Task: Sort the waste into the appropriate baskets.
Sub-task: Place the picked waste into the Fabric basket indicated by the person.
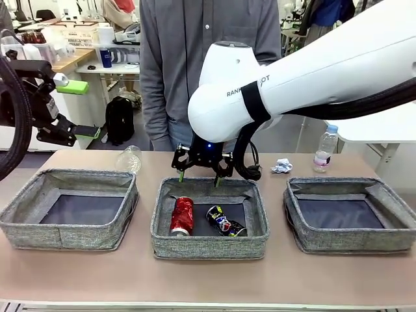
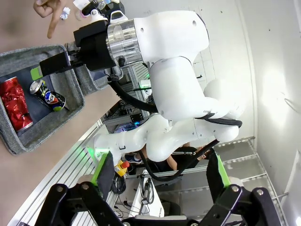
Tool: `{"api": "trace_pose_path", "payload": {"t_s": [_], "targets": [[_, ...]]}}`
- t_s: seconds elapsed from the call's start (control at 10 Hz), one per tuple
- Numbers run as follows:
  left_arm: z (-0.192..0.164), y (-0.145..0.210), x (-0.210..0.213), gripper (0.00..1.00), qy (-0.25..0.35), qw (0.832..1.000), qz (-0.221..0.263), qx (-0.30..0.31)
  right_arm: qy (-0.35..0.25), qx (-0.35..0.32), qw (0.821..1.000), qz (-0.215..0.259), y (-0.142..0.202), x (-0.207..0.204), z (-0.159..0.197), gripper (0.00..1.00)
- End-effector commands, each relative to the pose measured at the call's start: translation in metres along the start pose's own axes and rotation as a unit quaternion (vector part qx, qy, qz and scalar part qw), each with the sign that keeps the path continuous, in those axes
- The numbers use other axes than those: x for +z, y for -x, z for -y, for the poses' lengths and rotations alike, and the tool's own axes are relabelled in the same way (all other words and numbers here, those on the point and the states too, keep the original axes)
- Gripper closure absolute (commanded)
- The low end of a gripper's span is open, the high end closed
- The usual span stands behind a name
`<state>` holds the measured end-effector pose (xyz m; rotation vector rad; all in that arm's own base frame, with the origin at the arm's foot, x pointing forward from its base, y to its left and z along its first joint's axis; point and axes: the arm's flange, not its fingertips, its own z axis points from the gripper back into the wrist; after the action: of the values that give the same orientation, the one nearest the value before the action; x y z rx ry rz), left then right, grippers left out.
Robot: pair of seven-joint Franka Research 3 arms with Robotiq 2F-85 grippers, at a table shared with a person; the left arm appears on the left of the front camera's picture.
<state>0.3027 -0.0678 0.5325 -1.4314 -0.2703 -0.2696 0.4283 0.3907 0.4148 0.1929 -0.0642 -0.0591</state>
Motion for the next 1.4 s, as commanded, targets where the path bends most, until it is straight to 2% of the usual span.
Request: {"api": "trace_pose_path", "payload": {"t_s": [0.0, 0.1, 0.2, 0.3, 0.4, 0.6, 0.7, 0.9, 1.1, 1.2, 1.3], "targets": [[0.002, 0.001, -0.003, 0.00, 0.013, 1.000, 0.005, -0.009, -0.013, 0.008, 1.000, -0.013, 0.003, 0.009, 0.005, 0.00], [0.002, 0.001, -0.003, 0.00, 0.013, 1.000, 0.005, -0.009, -0.023, 0.016, 0.998, -0.048, 0.003, 0.018, 0.008, 0.00], [0.002, 0.001, -0.003, 0.00, 0.013, 1.000, 0.005, -0.009, -0.075, 0.006, 0.991, -0.111, 0.004, 0.040, 0.021, 0.00], [0.002, 0.001, -0.003, 0.00, 0.013, 1.000, 0.005, -0.009, -0.116, -0.011, 0.985, -0.129, 0.008, 0.069, 0.042, 0.00], [0.002, 0.001, -0.003, 0.00, 0.013, 1.000, 0.005, -0.009, -0.168, -0.005, 0.978, -0.125, 0.016, 0.097, 0.063, 0.00], [0.002, 0.001, -0.003, 0.00, 0.013, 1.000, 0.005, -0.009, -0.283, 0.002, 0.956, -0.073, 0.043, 0.149, 0.114, 0.00], [0.002, 0.001, -0.003, 0.00, 0.013, 1.000, 0.005, -0.009, -0.309, -0.004, 0.949, -0.056, 0.055, 0.160, 0.136, 0.00], [0.002, 0.001, -0.003, 0.00, 0.013, 1.000, 0.005, -0.009, -0.399, 0.021, 0.917, -0.015, 0.084, 0.162, 0.180, 0.00], [0.002, 0.001, -0.003, 0.00, 0.013, 1.000, 0.005, -0.009, -0.448, -0.027, 0.892, 0.042, 0.110, 0.153, 0.217, 0.00], [0.002, 0.001, -0.003, 0.00, 0.013, 1.000, 0.005, -0.009, -0.490, -0.017, 0.867, 0.084, 0.120, 0.146, 0.230, 0.00], [0.002, 0.001, -0.003, 0.00, 0.013, 1.000, 0.005, -0.009, -0.415, -0.023, 0.910, 0.005, 0.095, 0.167, 0.206, 0.00]]}}
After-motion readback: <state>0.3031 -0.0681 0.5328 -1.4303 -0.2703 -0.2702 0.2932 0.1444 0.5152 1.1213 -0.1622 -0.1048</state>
